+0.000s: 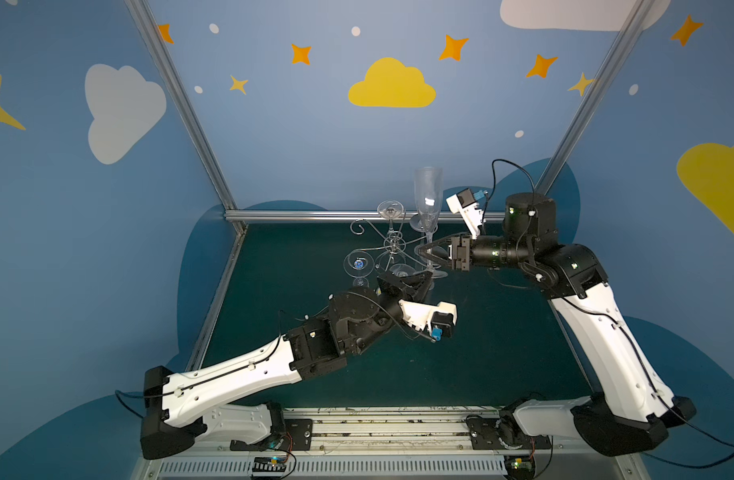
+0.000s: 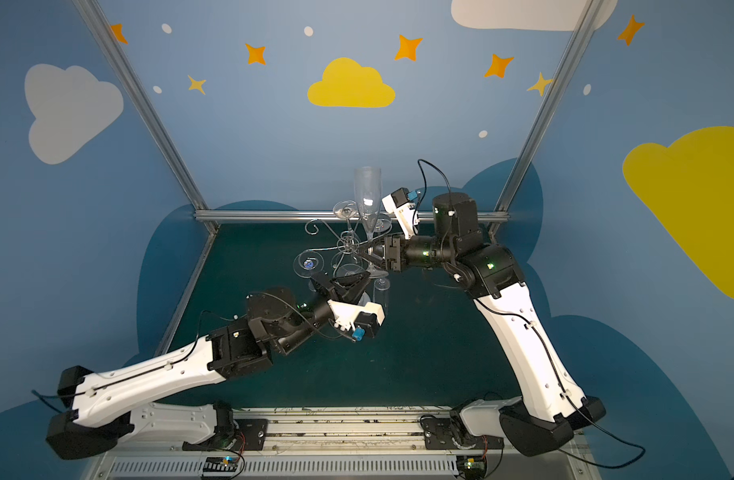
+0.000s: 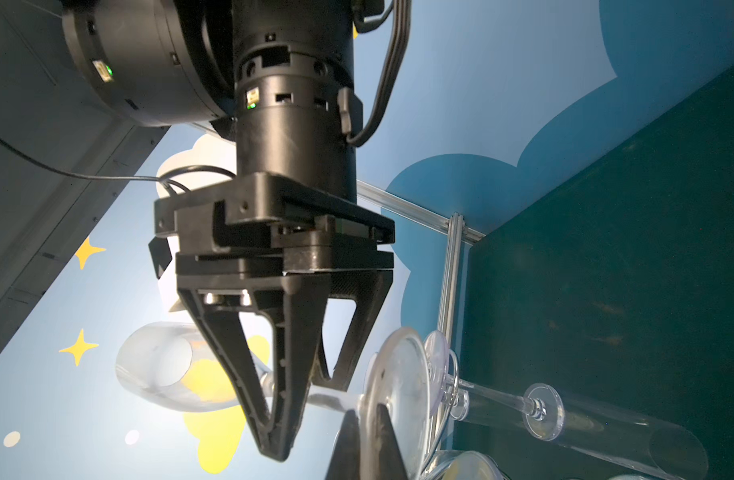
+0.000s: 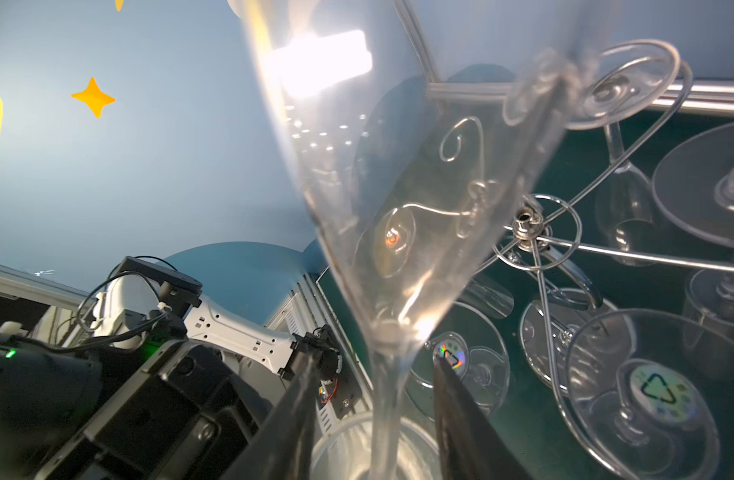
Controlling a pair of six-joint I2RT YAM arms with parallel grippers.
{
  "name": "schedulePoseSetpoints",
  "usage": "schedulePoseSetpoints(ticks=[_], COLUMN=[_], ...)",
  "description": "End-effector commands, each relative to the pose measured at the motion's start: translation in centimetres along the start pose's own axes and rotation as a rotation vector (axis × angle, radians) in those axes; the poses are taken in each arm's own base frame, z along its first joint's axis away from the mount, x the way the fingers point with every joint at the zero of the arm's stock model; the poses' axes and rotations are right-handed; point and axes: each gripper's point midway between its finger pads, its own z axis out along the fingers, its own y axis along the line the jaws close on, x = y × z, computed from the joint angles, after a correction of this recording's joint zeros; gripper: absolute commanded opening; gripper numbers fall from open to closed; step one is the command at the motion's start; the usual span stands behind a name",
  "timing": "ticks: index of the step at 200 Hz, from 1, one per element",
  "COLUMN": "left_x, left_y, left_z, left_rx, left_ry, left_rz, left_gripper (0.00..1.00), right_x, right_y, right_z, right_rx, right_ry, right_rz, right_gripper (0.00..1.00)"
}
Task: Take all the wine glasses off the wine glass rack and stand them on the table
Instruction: 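Lift a clear flute by its stem with the right gripper while the left arm approaches, then close the left gripper on the flute bowl while the right gripper holds the stem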
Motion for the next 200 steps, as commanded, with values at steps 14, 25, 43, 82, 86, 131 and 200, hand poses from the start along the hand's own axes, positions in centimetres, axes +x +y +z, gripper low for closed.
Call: schedulePoseSetpoints(ticks=[14, 25, 43, 82, 86, 131, 200], left_x=[-0.7, -0.8, -0.8, -0.9, -0.9, -1.5, -1.0], left_y=[2.3, 2.3, 2.4, 2.9, 2.9, 7.6, 11.7], left_z=[-0.4, -0.4, -0.5, -1.2, -1.4, -5.1, -6.2], left_rx=[-0.08, -0.08, -0.085, -0.109, -0.105, -0.012, 0.194], left_ry=[-0.022, -0.023, -0.027, -0.047, -0.051, -0.133, -0.262], left_rz=[-0.009, -0.012, -0.025, -0.083, -0.097, -0.621, -1.247], left_gripper=[0.03, 0.03, 0.03, 0.46, 0.52, 0.78, 0.85], right_x=[0.0, 0.1, 0.2, -0.2, -0.4, -1.7, 1.7], right_y=[0.1, 0.1, 0.2, 0.5, 0.5, 1.0, 5.0], right_z=[0.2, 0.3, 0.4, -0.1, -0.2, -2.5, -3.2], right_rx=[0.005, 0.003, 0.002, 0.013, 0.02, 0.099, -0.099], right_ry=[0.0, 0.001, -0.001, -0.027, -0.032, -0.124, -0.181], right_rz=[-0.015, -0.016, -0.018, -0.05, -0.059, -0.201, -0.449], right_gripper=[0.25, 0.17, 0.02, 0.0, 0.0, 0.0, 0.0])
